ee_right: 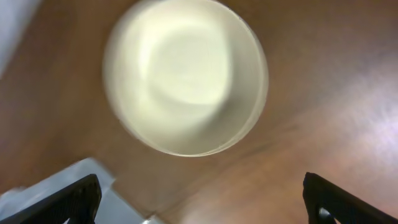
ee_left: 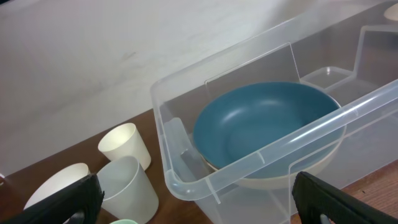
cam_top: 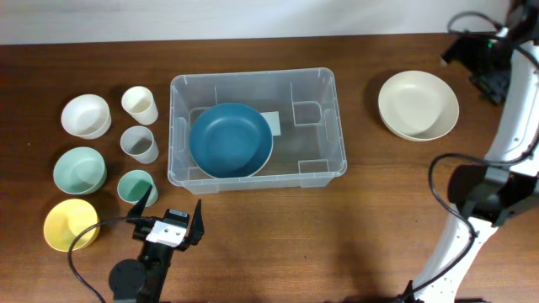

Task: Pack container
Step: 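Move the right gripper to the rim of the remaining cream bowl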

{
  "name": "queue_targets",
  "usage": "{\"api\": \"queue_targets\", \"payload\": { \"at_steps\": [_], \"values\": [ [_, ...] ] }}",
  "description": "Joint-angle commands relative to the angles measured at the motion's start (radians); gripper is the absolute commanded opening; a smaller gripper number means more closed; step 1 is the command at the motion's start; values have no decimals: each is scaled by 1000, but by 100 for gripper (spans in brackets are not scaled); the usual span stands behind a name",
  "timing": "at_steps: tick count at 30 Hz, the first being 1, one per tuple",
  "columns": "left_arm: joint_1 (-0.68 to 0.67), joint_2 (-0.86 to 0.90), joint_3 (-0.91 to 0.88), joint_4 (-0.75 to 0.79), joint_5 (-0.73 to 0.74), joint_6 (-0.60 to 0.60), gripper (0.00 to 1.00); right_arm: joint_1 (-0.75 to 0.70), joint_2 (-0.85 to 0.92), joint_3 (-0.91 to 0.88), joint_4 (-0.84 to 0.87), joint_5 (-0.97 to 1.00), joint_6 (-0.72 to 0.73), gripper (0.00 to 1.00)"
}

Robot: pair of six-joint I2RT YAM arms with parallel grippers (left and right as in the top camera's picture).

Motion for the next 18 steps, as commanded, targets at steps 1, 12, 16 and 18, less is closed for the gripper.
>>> {"api": "queue_targets", "payload": {
  "at_steps": [1,12,16,18],
  "values": [
    [4,-6,-5,0,5,9,99,-51,-4,-186,30,11,97,99],
    [4,-6,-5,0,5,9,99,-75,-4,-552,303,4,91,99],
    [4,-6,-5,0,5,9,99,-67,-4,-609,391,4,92,99],
    [4,-6,-5,0,5,9,99,-64,-4,-632,430,4,92,99]
  ]
}}
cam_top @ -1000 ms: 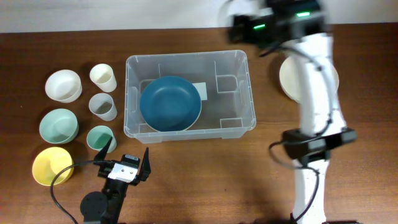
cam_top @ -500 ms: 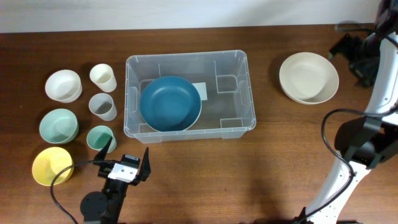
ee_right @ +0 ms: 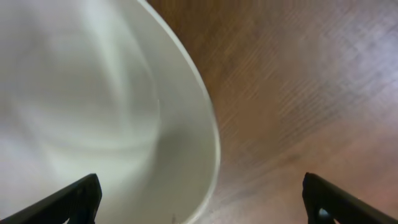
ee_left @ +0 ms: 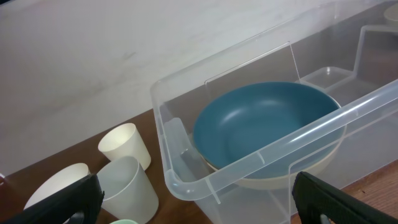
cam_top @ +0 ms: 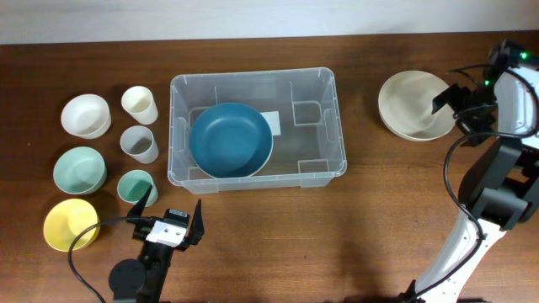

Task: Pack container
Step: 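Move the right gripper to the rim of the remaining cream bowl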

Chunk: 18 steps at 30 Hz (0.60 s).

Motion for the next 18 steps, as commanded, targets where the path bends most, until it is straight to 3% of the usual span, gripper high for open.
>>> {"api": "queue_targets", "payload": {
  "at_steps": [1,18],
  "values": [
    [4,-6,-5,-1,5,9,99,11,-6,-44,51,4,3,99],
    [4,-6,-5,-1,5,9,99,52,-6,-185,292,-26,2,100]
  ]
}}
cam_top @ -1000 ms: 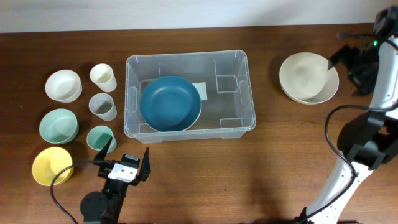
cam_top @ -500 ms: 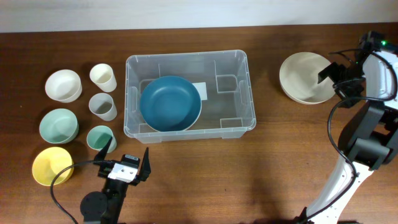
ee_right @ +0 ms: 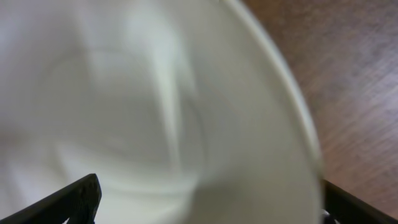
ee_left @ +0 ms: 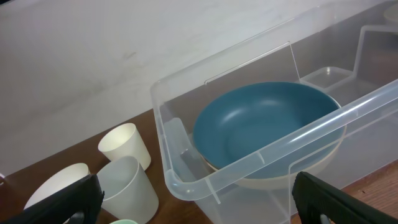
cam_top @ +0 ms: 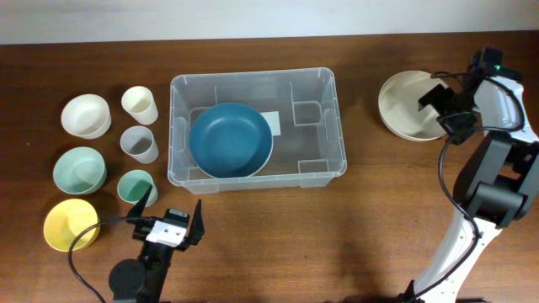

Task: Pack container
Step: 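Move the right gripper to the rim of the remaining cream bowl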

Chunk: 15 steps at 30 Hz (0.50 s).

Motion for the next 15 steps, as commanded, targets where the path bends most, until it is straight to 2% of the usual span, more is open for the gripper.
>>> {"api": "queue_targets", "payload": {
  "at_steps": [1,6,8,9,11,15],
  "values": [
    [4,-6,-5,-1,5,9,99,6,-6,-24,15,-5,2,98],
    [4,-6,-5,-1,5,9,99,5,-6,-39,23,11,2,87],
    [4,-6,-5,-1,5,9,99,5,-6,-47,28,11,2,77],
    [4,-6,-5,-1,5,9,99,5,-6,-48,28,11,2,68],
    [4,-6,-5,-1,5,9,99,5,-6,-48,28,11,2,56],
    [4,-6,-5,-1,5,9,99,5,-6,-48,27,11,2,41]
  ]
}}
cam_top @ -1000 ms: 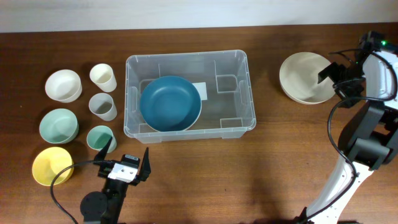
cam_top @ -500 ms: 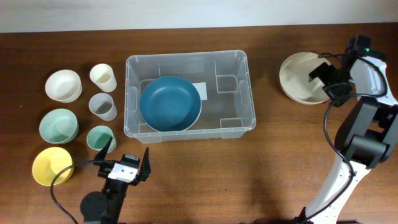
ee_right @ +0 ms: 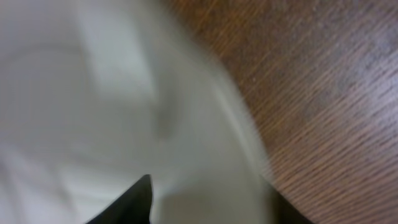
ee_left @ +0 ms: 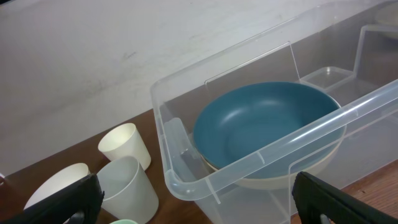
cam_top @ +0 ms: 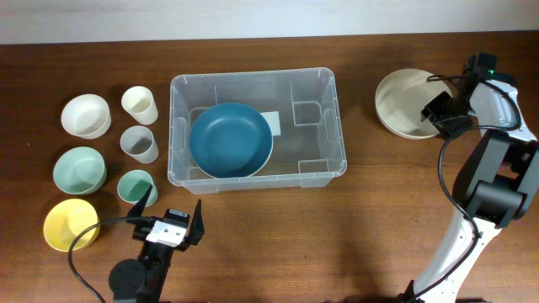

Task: Pack container
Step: 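Move the right gripper to the rim of the remaining cream bowl, then grasp the cream bowl rim with the right gripper and lift, then lower the cream bowl onto the blue bowl in the bin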

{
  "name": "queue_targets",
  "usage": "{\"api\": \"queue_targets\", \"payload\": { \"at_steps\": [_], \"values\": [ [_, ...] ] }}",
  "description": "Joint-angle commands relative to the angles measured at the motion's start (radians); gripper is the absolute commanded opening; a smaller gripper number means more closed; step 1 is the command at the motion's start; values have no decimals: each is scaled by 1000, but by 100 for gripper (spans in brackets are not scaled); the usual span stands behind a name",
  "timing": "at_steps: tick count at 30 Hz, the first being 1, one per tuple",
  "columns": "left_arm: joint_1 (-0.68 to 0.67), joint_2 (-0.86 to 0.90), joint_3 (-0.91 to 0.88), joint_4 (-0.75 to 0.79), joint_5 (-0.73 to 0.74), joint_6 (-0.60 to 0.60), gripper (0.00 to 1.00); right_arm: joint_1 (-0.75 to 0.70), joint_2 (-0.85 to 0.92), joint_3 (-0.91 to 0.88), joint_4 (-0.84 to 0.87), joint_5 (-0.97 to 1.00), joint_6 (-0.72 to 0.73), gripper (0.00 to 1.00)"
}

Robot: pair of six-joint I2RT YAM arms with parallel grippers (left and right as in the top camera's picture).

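Note:
The clear plastic container (cam_top: 257, 80) stands mid-table with a blue bowl (cam_top: 230, 139) in its left half. In the left wrist view the blue bowl (ee_left: 261, 121) rests on a cream bowl (ee_left: 311, 171) inside the container (ee_left: 261, 162). At the right a cream bowl (cam_top: 402, 101) sits on the wood. My right gripper (cam_top: 440, 111) is at its right rim. In the right wrist view that bowl (ee_right: 81, 93) fills the frame and the right gripper (ee_right: 208, 196) is shut across its rim. My left gripper (cam_top: 173, 220) stands open near the front edge, its fingers wide apart (ee_left: 193, 205).
Left of the container stand a white bowl (cam_top: 85, 115), a cream cup (cam_top: 139, 104), a grey cup (cam_top: 139, 144), a green bowl (cam_top: 79, 170), a green cup (cam_top: 135, 186) and a yellow bowl (cam_top: 69, 224). The right arm's base (cam_top: 497, 202) stands at the right edge.
The right gripper's fingers have come together on the cream bowl's right rim. The bowl sits slightly further left on the table. The left arm has not moved.
The right gripper was open and high over the table's far right corner, the cream bowl below it. Then it was lower at the bowl's right side, then open over the rim. Now it is shut on the rim. The left arm stayed still throughout.

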Motion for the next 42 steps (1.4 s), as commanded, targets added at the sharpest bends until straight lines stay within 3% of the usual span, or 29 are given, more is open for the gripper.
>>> {"api": "queue_targets", "payload": {
  "at_steps": [1,5,10,17,22,25,34,42],
  "values": [
    [4,-6,-5,-1,5,9,99,3,-6,-7,0,9,2,37],
    [4,-6,-5,-1,5,9,99,2,-6,-7,-5,5,2,4],
    [4,-6,-5,-1,5,9,99,-11,-6,-7,14,-79,-11,4],
    [4,-6,-5,-1,5,9,99,-87,-6,-7,126,-602,-166,4],
    [4,-6,-5,-1,5,9,99,-146,-10,-3,191,-1014,-180,4],
    [4,-6,-5,-1,5,9,99,-174,-34,9,209,-1141,-180,4],
    [4,-6,-5,-1,5,9,99,-89,-304,17,201,-1166,-180,4],
    [4,-6,-5,-1,5,9,99,293,-555,17,112,-621,-156,4]
  ]
}}
